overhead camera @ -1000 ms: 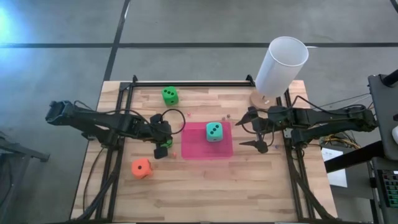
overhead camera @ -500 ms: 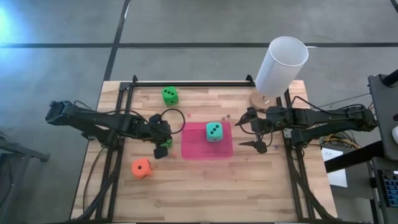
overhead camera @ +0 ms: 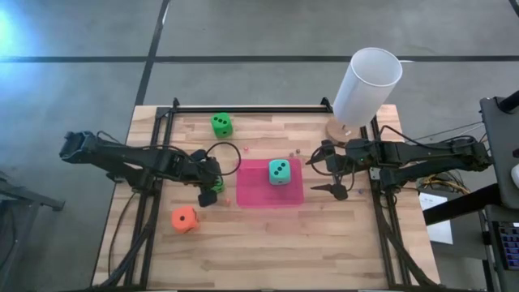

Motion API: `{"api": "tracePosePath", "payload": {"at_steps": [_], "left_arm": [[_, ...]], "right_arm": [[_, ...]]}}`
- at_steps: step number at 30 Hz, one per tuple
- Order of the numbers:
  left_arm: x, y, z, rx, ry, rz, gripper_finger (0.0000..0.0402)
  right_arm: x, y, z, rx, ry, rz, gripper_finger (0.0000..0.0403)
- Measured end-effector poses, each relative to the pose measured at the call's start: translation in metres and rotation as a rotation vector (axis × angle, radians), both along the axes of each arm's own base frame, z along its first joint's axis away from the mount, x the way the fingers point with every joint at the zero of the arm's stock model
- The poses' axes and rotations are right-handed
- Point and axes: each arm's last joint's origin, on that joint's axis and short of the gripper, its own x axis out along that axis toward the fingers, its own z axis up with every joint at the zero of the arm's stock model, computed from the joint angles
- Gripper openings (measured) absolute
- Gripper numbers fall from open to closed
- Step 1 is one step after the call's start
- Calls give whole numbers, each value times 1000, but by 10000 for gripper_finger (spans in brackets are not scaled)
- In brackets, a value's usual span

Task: Pick & Place Dice
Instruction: Put the bottom large green die into the pink bin

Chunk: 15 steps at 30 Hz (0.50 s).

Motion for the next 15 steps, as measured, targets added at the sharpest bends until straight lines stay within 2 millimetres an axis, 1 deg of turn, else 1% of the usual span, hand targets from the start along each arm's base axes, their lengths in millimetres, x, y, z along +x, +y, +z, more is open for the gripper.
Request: {"api": "tracePosePath", "payload": {"at_steps": [6,10,15], "left_arm": [[1,0,-8,13,70,3,193],[1,0,-9,11,75,9,266],[-1,3,-11,5,106,47,343]], "right_arm": [[0,0,0,-1,1,0,400],[0,0,0,0,0,0,400],[0,0,0,-1,0,0,400]]}}
